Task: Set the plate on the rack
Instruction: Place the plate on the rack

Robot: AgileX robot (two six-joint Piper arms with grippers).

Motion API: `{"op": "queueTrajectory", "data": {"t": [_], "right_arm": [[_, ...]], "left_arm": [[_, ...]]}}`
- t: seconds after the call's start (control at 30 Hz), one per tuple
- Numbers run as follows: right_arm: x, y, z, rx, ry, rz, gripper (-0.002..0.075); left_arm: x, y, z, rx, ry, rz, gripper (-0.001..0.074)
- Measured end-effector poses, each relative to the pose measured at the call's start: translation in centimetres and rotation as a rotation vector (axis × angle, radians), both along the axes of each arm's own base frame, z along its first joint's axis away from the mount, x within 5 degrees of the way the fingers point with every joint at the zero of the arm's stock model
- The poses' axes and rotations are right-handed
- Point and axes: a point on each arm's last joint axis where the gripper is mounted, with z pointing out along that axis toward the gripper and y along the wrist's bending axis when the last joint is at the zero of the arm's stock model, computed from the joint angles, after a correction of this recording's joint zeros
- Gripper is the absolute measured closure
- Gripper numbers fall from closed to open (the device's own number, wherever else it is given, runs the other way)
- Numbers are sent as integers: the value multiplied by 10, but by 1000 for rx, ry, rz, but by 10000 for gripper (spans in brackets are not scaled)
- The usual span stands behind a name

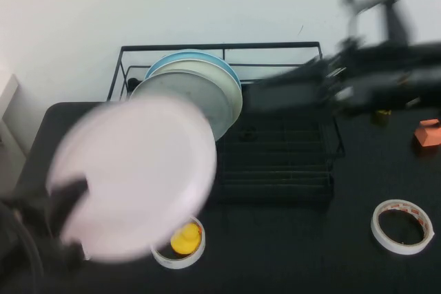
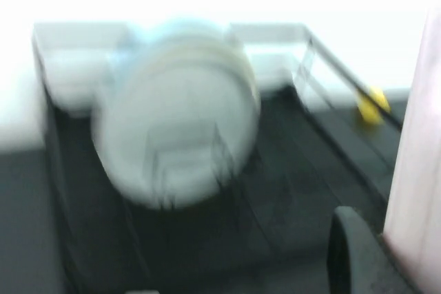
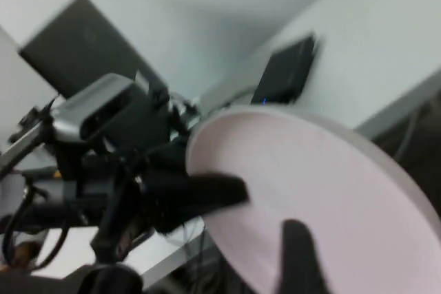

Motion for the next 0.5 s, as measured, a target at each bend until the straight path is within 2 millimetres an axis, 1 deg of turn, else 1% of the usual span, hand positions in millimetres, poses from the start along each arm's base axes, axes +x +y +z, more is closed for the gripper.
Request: {"op": "queueTrajectory", "data": {"t": [0.07, 0.1, 0.17, 0.2, 0.27, 0.37, 0.43, 0.5], "right_arm": [[-3, -19, 16, 12, -50, -33, 396], [-4, -26, 21, 3, -73, -45, 454], [-13, -36, 31, -47, -136, -44, 600], [-18, -39, 33, -84, -163, -34, 643], [-30, -43, 38, -167, -224, -2, 689], [-48, -51, 44, -290, -317, 41, 713], [-60, -56, 48, -377, -357, 57, 718], [-71, -64, 50, -484, -375, 55, 719]], "left_arm": [[7, 1, 22, 60, -113, 23, 646], [11, 1, 30, 88, -151, 33, 646], [22, 1, 47, 161, -227, 56, 646], [29, -1, 52, 193, -243, 61, 646], [46, -6, 63, 266, -278, 64, 646], [71, -15, 75, 376, -312, 45, 646], [92, -24, 79, 474, -332, 17, 646], [113, -33, 77, 568, -335, -26, 646]]}}
